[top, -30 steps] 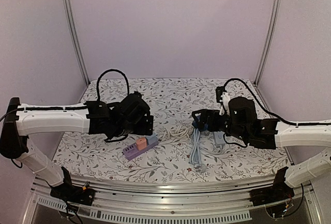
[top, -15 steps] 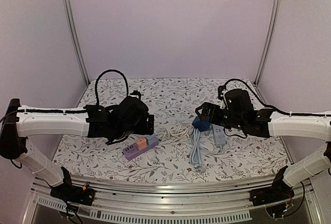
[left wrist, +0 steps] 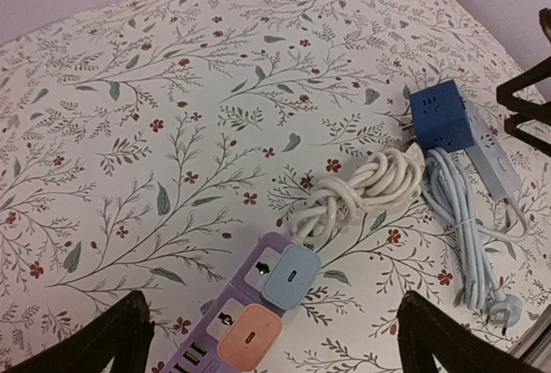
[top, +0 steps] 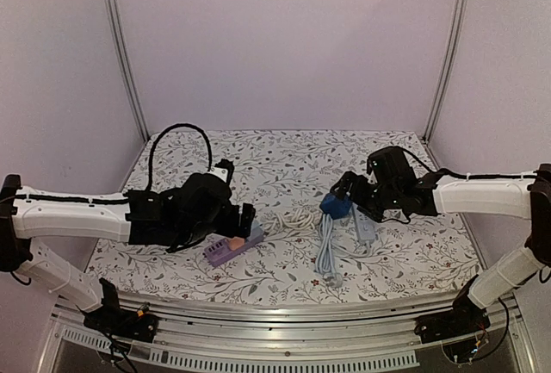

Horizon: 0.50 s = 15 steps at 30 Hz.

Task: Insert the plug

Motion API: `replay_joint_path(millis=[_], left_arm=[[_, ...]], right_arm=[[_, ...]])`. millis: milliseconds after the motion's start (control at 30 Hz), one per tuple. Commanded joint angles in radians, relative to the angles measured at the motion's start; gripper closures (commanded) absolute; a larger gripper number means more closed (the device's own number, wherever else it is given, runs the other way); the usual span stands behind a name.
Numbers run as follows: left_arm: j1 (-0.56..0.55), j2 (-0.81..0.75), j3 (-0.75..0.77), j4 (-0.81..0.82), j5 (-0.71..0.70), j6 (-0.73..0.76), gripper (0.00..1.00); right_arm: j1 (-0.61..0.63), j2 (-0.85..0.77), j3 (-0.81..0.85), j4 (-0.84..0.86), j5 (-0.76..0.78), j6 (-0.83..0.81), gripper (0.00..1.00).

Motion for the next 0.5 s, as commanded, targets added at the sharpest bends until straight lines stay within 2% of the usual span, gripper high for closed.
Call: replay_joint_path(millis=[0, 233, 467], left_arm=[[-0.049, 0.029, 0.021, 0.064, 0.069, 0.068, 0.01], [-0.140, 0.134, 0.091, 0.088, 0.112, 0.100, 0.02], [-0.192, 0.259, 0.156, 0.154, 0.162, 0.068, 0.04]], right_arm=[[-0.014, 0.037, 0.039, -0.022, -0.058, 0.038, 0.01], [-0.075, 0.102, 0.065, -0.001, -0.134, 0.017, 0.01], [-0.090, 0.131, 0.074, 0.009, -0.139, 0.023, 0.01]])
